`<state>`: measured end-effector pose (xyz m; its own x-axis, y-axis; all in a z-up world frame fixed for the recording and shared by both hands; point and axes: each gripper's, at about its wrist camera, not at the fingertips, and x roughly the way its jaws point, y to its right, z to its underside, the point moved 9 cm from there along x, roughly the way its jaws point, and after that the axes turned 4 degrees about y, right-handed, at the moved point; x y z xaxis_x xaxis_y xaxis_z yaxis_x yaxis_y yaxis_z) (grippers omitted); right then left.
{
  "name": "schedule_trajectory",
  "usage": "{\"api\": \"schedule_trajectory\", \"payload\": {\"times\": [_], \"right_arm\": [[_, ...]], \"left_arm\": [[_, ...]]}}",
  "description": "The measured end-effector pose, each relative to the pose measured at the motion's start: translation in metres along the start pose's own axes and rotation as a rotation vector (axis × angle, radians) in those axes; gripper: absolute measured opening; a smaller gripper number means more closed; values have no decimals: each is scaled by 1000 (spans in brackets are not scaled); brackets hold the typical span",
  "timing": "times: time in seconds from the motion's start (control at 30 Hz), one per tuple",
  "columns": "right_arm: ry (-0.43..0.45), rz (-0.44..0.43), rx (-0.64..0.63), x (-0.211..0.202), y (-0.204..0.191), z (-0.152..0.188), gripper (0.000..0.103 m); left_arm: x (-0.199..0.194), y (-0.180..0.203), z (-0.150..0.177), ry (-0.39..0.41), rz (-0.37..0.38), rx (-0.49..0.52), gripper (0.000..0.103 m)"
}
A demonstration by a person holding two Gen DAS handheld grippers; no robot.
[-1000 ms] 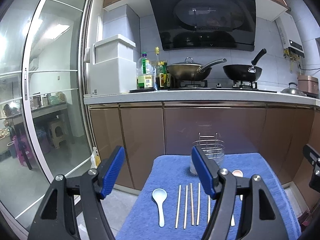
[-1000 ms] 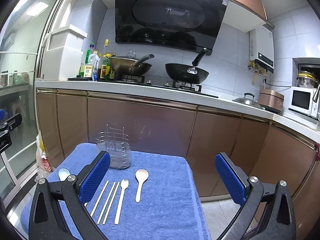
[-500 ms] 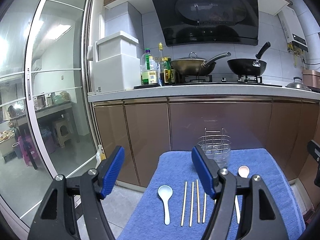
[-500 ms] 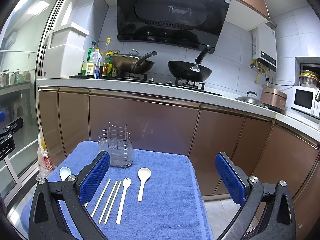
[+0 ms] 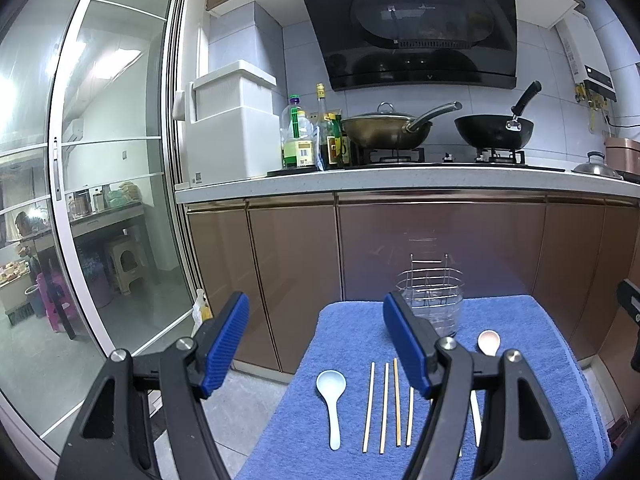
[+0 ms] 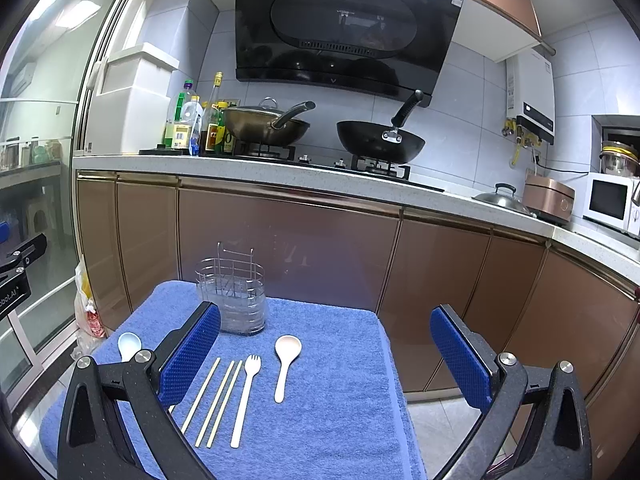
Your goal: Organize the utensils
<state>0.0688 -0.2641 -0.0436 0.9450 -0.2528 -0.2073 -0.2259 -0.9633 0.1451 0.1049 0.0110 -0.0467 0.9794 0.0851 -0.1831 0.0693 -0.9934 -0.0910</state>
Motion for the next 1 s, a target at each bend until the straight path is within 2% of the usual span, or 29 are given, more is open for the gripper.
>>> {"api": "schedule_trajectory", "payload": {"times": [0.4,0.73,0.87,1.0], "right_arm": [[-7,-2,1,7,-2,1,103],[-48,-10,7,35,14,0,103],[-87,-30,29,55,20,4,103],[-186,-69,58,91,23,26,100]], "left_arm": [[8,3,1,-2,12,3,68],[41,-9,-6,-48,72,-48,68],[74,-3,13,-160,142,-73,68],[109,14,52,-317,240,-76,68]]}}
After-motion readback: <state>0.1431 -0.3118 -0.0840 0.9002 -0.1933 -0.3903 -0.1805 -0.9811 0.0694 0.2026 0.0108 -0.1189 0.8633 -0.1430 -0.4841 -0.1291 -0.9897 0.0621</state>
